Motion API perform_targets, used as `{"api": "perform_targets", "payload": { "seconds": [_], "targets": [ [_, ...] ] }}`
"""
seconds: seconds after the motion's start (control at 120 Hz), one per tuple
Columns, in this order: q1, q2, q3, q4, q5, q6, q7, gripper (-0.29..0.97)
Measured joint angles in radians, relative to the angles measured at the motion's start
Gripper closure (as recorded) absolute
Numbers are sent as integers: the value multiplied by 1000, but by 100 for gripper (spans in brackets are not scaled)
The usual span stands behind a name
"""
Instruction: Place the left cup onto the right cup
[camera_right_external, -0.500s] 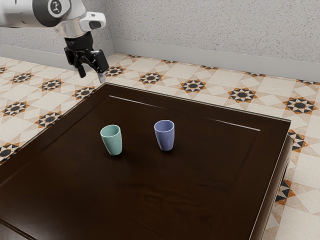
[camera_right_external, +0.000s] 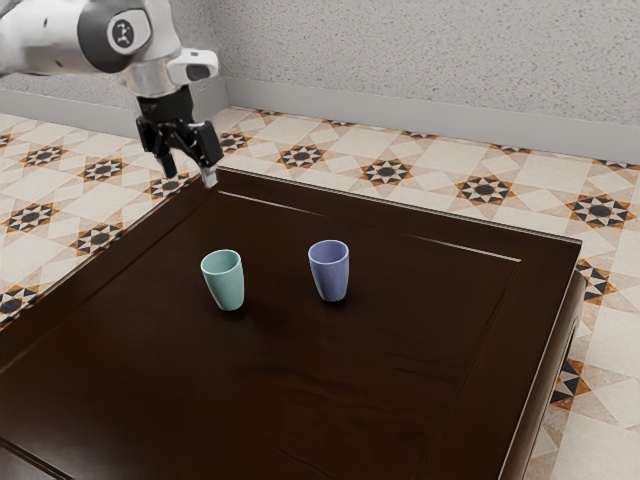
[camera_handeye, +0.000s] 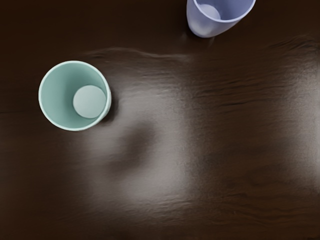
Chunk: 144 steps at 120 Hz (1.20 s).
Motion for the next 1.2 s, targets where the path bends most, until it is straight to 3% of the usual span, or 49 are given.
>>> {"api": "perform_targets", "payload": {
  "seconds": [0.375, 0.658, 1.2],
  "targets": [
    [-6, 23, -36, -225, 6, 204, -3, 0],
    [-2, 175, -37, -127, 30, 270, 0, 0],
    [10, 341, -2, -59, 34, 349, 8, 0]
  ]
}}
